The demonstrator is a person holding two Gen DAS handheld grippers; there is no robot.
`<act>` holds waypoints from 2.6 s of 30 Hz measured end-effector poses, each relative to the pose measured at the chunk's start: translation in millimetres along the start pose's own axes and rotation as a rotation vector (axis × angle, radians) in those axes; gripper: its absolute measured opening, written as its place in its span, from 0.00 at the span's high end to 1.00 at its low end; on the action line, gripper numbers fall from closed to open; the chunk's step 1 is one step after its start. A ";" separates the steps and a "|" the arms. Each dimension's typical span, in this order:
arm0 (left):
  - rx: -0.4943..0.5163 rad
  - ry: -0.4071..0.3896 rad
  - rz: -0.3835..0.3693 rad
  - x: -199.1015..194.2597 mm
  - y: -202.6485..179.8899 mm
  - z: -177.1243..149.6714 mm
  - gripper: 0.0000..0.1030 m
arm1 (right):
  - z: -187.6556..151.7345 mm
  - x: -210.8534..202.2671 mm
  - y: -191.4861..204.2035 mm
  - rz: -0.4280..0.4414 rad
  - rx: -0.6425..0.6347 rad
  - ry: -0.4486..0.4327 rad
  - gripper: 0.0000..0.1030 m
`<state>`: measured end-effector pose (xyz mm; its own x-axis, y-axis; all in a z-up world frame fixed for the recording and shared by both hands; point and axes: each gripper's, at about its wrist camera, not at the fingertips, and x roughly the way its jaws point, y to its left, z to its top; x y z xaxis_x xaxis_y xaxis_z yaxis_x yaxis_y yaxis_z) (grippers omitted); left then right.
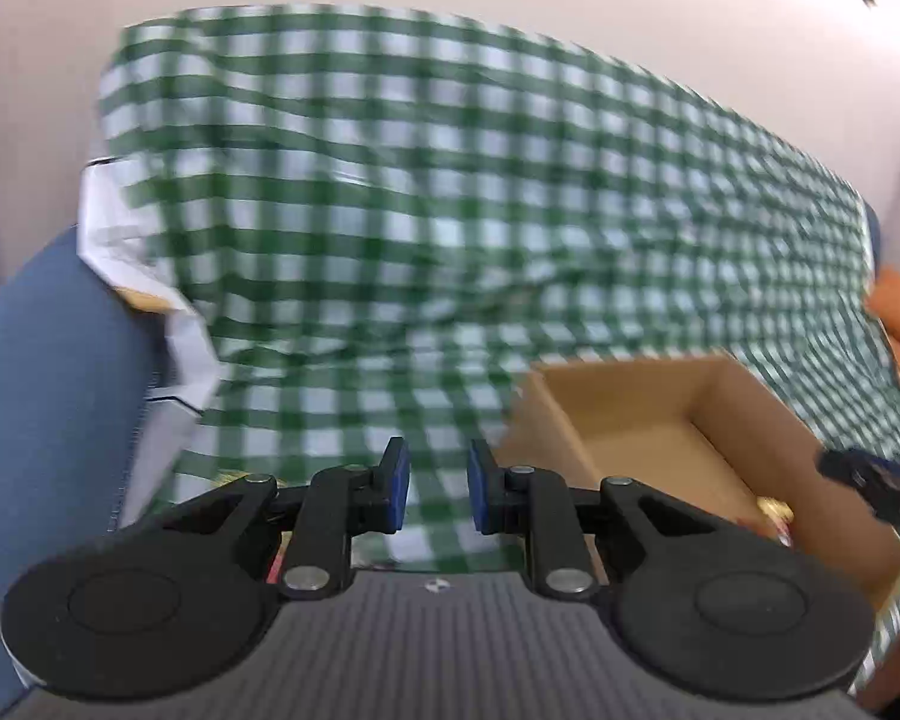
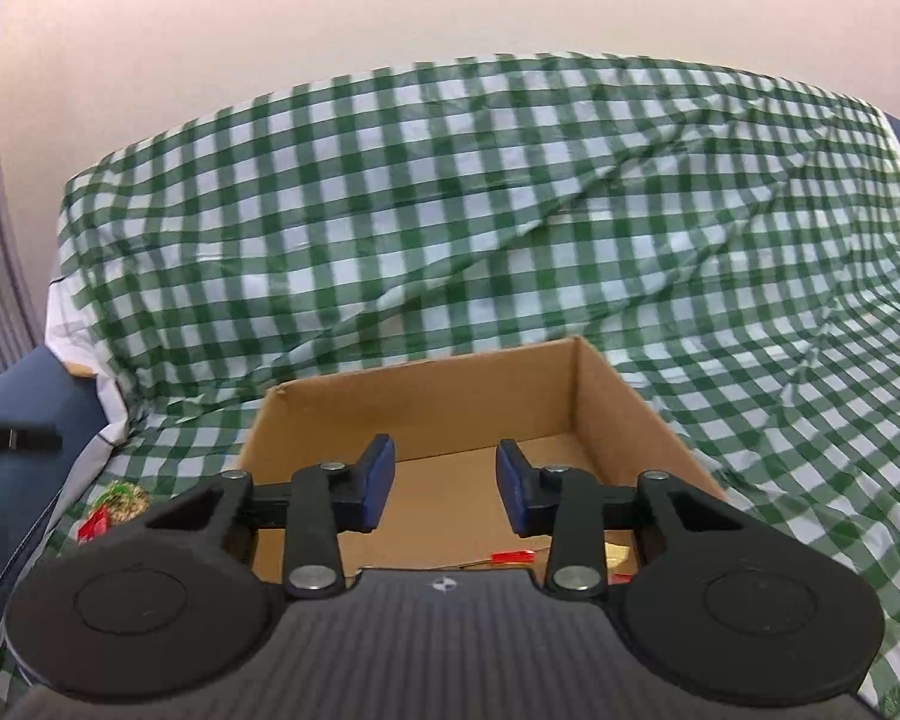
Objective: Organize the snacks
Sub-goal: 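Move both tools back to the snack pile, then grasp the red spicy-strip packet with the left tool while the right tool grasps the dark chocolate bar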
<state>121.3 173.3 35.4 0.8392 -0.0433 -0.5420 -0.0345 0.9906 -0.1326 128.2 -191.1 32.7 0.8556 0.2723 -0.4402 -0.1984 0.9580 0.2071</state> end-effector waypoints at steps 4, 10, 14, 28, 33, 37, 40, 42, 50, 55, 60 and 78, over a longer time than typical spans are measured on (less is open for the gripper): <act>0.007 0.120 0.118 18.4 22.2 -21.9 0.79 | 0.3 1.3 9.5 0.016 -0.055 -0.009 0.62; -0.183 0.138 0.065 24.1 54.8 -18.8 0.78 | 8.9 1.0 39.3 0.094 -0.145 -0.045 0.62; -0.340 0.187 0.043 35.2 79.3 -20.3 0.78 | 17.1 -0.3 83.1 0.210 -0.159 -0.039 0.62; -0.578 0.414 0.114 85.2 129.1 -49.9 0.43 | -82.6 76.7 221.2 0.386 -0.315 0.285 0.60; -0.597 0.455 0.138 99.9 130.5 -54.6 0.32 | -89.4 105.8 237.2 0.333 -0.316 0.351 0.51; -0.571 0.485 0.125 112.9 123.4 -54.8 0.29 | -97.4 123.6 240.6 0.308 -0.307 0.411 0.50; -0.535 0.503 0.167 123.6 118.3 -55.6 0.28 | -106.7 129.7 234.3 0.296 -0.303 0.452 0.50; -0.529 0.530 0.173 130.9 116.0 -59.3 0.28 | -109.5 133.5 234.7 0.300 -0.297 0.468 0.50; -0.431 0.531 0.174 138.3 99.1 -58.8 0.47 | -114.1 137.4 229.5 0.272 -0.261 0.457 0.59; -0.392 0.514 0.183 129.5 95.2 -56.0 0.51 | -113.4 132.5 221.8 0.269 -0.239 0.446 0.60; -0.369 0.480 0.177 106.7 91.5 -54.2 0.52 | -112.4 116.0 209.4 0.301 -0.226 0.456 0.60; -0.178 0.436 0.191 20.1 54.5 -64.5 0.52 | -135.9 24.5 184.6 0.358 -0.292 0.620 0.61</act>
<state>101.2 218.0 -36.3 0.5058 0.0487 -0.8613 -0.2894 0.9501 -0.1162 47.6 4.7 -58.6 0.3087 0.4878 -0.8165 -0.6040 0.7637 0.2279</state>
